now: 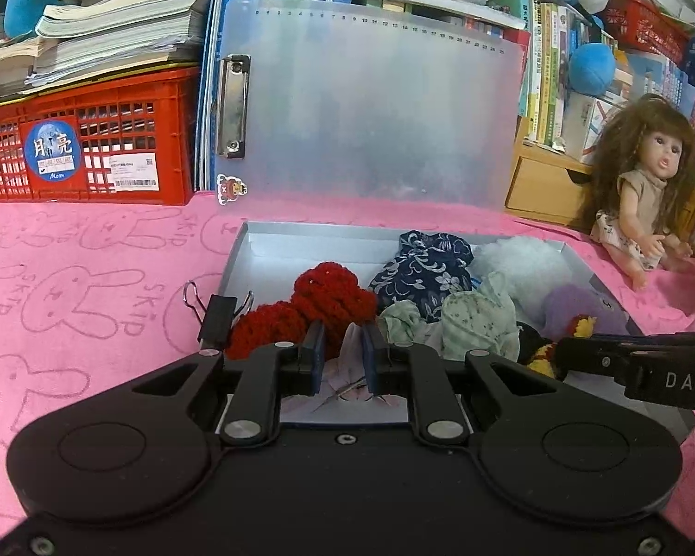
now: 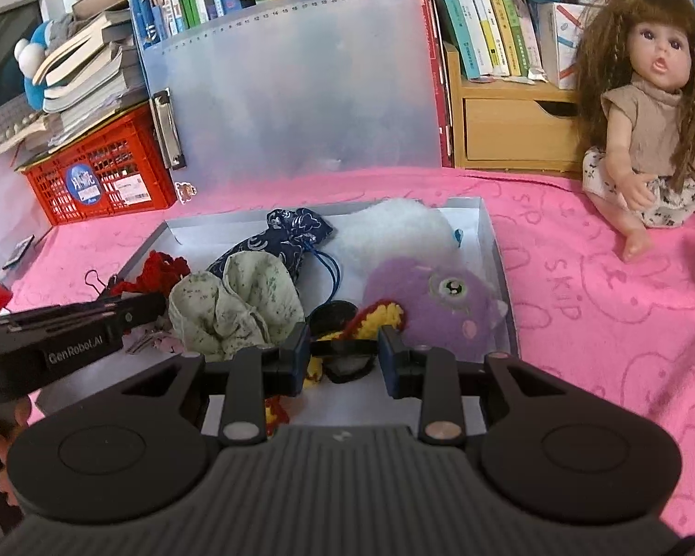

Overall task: Organize objects
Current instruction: 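Carry the bow bottle over the box with left tool while right tool carries the lid, then open the right tool to drop the lid in the box while left tool releases the bow bottle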

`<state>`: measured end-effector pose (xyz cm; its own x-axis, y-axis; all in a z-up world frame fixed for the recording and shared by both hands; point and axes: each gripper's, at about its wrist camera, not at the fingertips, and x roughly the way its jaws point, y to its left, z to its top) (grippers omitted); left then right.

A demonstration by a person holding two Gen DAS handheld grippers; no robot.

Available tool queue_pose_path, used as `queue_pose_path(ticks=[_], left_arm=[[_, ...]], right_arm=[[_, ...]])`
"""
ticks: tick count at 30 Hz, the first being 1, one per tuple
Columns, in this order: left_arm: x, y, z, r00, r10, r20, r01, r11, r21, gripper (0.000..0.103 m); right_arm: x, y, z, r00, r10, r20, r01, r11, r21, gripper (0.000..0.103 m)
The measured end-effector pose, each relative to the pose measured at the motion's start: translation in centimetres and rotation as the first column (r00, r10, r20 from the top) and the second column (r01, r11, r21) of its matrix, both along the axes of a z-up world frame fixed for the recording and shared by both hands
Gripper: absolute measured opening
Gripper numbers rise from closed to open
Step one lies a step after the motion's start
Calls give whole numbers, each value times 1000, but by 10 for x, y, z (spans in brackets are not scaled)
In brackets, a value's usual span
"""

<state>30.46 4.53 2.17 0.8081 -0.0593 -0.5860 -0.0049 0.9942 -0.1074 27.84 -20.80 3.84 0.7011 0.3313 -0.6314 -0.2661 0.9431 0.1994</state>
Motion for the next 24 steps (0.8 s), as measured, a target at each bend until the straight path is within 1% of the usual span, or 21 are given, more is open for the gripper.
queue_pose_path(ticks=[4,5,7,9,11,12,14,18,24], left_arm=[[-4,1,0,1000,-7,1,7,1000,-7,18],[-5,1,0,1000,-11,1,11,1000,-7,20],[-8,1,1,1000,-22,2,22,1000,-10,26],[-11,1,3,999,-31,8,31,999,-17,40],[-15,0,5,999,-38,17,38,999,-12,44],[-18,-1,7,999,-41,24,41,999,-3,46],[-21,-1,10,998,-47,32,47,999,6,49],[-30,3,15,998,-55,38,55,998,-6,56],[-51,11,23,996,-63,58,62,998,11,62]], right_arm=[[-1,-4,-1,1000,1,-17,0,1000,17,37],[-2,-5,-1,1000,1,-25,-1,1000,26,37],[-4,-5,0,1000,1,-27,0,1000,28,40],[-6,-5,1,1000,4,-22,-3,1000,23,40],[-8,-5,4,1000,5,-20,-5,1000,26,46],[-10,-5,5,1000,6,-16,-5,1000,28,55],[-12,-6,7,1000,14,-11,-14,999,34,56],[-20,-8,12,1000,24,5,-24,999,40,59],[-39,-8,20,997,66,43,-68,997,36,64]])
